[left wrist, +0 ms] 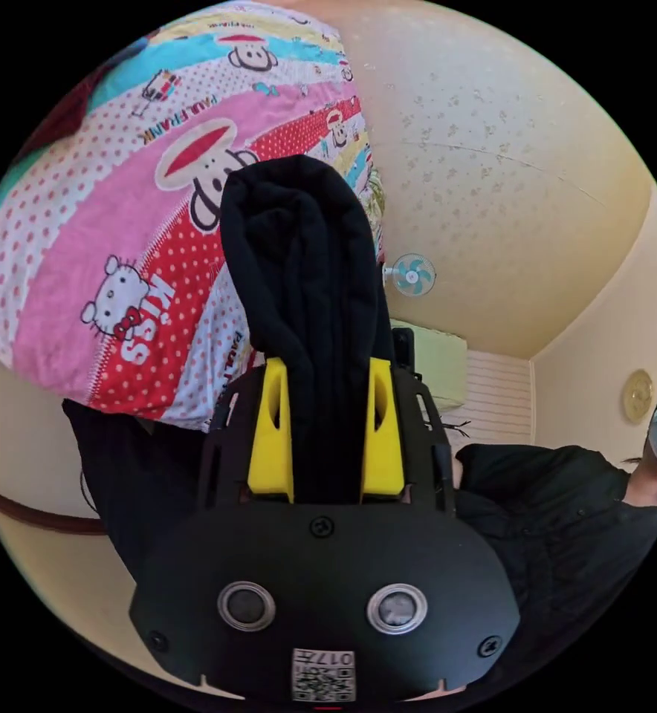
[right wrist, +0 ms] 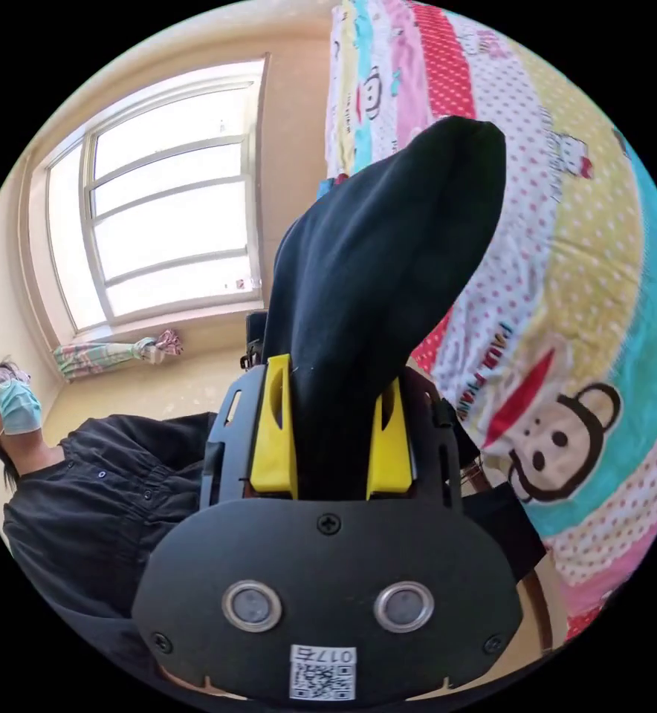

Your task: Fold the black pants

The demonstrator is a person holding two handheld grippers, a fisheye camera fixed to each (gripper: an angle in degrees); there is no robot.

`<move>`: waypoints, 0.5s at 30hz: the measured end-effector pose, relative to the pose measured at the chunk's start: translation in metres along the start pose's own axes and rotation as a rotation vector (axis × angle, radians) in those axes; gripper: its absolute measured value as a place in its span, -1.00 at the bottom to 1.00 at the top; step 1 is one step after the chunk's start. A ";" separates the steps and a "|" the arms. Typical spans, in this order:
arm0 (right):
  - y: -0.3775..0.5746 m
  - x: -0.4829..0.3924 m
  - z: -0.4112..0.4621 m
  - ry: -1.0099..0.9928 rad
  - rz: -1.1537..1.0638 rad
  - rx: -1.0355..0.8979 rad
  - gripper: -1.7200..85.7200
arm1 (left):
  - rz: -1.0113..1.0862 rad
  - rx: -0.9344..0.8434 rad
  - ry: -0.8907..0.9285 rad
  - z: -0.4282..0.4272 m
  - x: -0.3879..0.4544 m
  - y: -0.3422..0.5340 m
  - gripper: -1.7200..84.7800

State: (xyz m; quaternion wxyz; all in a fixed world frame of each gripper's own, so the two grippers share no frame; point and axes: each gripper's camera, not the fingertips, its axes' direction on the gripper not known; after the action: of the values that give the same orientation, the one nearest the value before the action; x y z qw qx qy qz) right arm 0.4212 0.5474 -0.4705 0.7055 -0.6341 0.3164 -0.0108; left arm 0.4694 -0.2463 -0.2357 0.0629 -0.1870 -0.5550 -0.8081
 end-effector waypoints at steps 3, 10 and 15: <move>-0.087 -0.073 0.057 -0.005 -0.143 -0.069 -0.64 | 0.055 0.160 -0.054 -0.099 0.025 -0.016 -0.61; -0.308 -0.217 0.217 0.071 -0.411 -0.204 -0.61 | 0.077 0.486 -0.171 -0.288 0.012 -0.073 -0.59; -0.419 -0.214 0.326 0.354 -0.321 -0.285 -0.57 | -0.185 0.540 -0.240 -0.310 -0.100 -0.114 -0.58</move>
State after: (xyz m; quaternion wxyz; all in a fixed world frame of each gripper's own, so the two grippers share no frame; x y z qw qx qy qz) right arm 0.5617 0.8443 -0.0016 0.5322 -0.7573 0.3285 -0.1882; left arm 0.4538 -0.4995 -0.4702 -0.0295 -0.2063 -0.7679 -0.6058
